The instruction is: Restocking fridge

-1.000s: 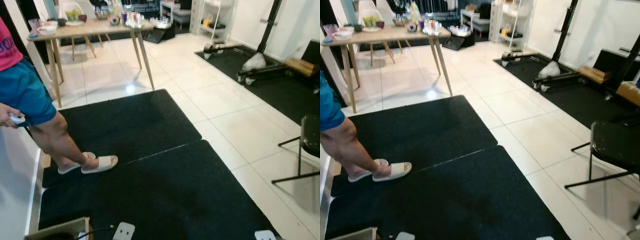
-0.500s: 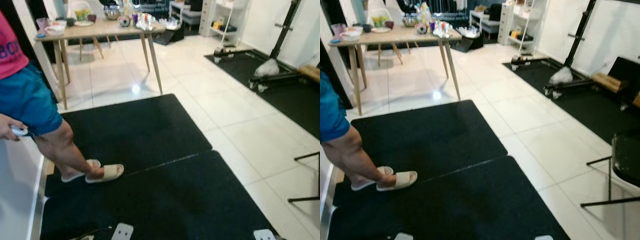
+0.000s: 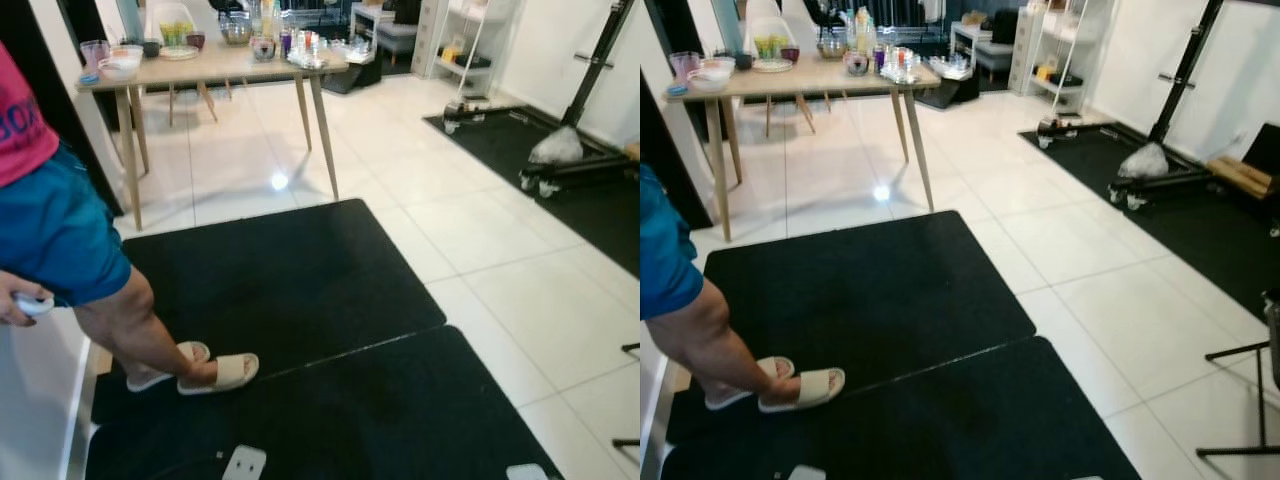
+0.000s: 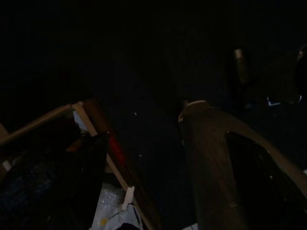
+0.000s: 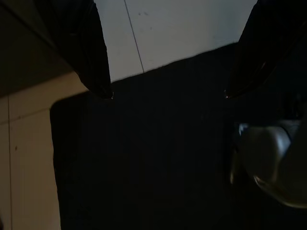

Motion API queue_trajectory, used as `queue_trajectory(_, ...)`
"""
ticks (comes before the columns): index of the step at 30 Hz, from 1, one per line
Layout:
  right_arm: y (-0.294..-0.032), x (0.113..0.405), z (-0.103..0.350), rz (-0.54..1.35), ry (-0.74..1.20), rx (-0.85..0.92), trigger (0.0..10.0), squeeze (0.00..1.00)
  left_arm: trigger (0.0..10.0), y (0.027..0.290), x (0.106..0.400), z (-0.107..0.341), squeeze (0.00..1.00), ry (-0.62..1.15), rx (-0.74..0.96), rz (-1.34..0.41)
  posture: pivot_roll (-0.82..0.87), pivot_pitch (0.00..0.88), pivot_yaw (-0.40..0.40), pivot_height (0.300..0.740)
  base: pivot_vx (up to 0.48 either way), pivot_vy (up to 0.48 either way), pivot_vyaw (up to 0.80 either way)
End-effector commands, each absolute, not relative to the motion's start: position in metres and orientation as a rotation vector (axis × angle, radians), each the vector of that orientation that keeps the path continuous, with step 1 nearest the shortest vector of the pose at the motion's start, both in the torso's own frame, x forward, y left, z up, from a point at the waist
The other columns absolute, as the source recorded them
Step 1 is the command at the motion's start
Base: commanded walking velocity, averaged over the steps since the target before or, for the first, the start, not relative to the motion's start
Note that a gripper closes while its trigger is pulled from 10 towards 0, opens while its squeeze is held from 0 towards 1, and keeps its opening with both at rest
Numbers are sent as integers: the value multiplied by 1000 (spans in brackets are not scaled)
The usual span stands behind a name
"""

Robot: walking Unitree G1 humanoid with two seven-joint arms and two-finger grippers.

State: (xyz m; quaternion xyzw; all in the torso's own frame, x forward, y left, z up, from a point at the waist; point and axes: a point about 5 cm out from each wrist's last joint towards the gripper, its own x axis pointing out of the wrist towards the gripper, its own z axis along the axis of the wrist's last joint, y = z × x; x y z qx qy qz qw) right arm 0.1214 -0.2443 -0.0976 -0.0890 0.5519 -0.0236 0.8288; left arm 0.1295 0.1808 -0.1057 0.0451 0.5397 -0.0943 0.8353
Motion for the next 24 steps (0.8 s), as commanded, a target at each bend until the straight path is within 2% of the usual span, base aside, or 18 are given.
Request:
queue_trajectory(1, -246, 126, -96, -56, 1157, -189, 10000, 0, 10000, 178, 128, -107, 0, 1152, 102, -211, -48, 0, -17, 738, 375, 0, 0)
queue_trajectory(24, -243, 124, -97, -47, 1166, -190, 10000, 0, 10000, 180, 125, -107, 0, 1155, 99, -208, -45, 0, -16, 738, 379, 0, 0)
